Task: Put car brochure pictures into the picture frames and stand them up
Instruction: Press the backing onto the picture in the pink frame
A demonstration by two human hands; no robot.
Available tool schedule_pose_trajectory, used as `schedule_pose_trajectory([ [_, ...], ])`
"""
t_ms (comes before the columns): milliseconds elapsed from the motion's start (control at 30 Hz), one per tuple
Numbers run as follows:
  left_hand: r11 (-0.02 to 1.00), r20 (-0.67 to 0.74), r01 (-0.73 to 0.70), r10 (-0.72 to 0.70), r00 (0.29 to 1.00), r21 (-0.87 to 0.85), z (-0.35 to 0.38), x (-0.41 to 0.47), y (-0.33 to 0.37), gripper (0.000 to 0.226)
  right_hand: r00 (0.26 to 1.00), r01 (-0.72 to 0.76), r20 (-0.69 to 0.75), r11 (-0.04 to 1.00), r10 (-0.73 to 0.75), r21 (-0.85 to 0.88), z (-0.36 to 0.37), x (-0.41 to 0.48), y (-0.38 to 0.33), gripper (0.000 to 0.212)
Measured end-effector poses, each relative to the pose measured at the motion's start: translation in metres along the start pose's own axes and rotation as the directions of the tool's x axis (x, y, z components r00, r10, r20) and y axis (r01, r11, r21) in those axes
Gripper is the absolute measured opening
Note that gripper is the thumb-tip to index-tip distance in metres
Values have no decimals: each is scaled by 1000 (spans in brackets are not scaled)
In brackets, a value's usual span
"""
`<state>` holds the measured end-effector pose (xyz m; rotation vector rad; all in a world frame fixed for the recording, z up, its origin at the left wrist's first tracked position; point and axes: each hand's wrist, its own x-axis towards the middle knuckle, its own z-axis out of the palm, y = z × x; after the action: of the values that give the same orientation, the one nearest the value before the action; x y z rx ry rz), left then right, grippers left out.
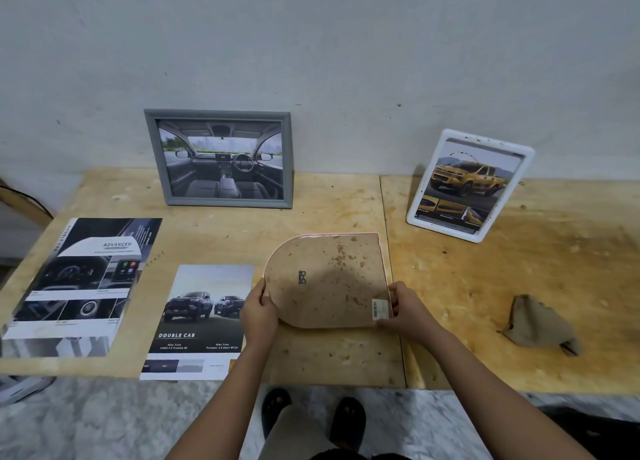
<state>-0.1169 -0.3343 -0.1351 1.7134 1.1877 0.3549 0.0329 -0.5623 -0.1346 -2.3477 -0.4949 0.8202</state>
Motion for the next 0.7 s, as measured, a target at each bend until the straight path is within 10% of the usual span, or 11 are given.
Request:
schedule_pose_trajectory([
  [300, 988, -107, 50, -66, 992, -144, -4, 5, 0, 34, 998, -63, 27, 998, 63, -21, -2, 6, -5, 58],
  [700, 984, -32, 143, -140, 990, 107, -9, 32, 4, 41, 984, -142, 82, 978, 155, -150, -7, 10, -26, 58],
])
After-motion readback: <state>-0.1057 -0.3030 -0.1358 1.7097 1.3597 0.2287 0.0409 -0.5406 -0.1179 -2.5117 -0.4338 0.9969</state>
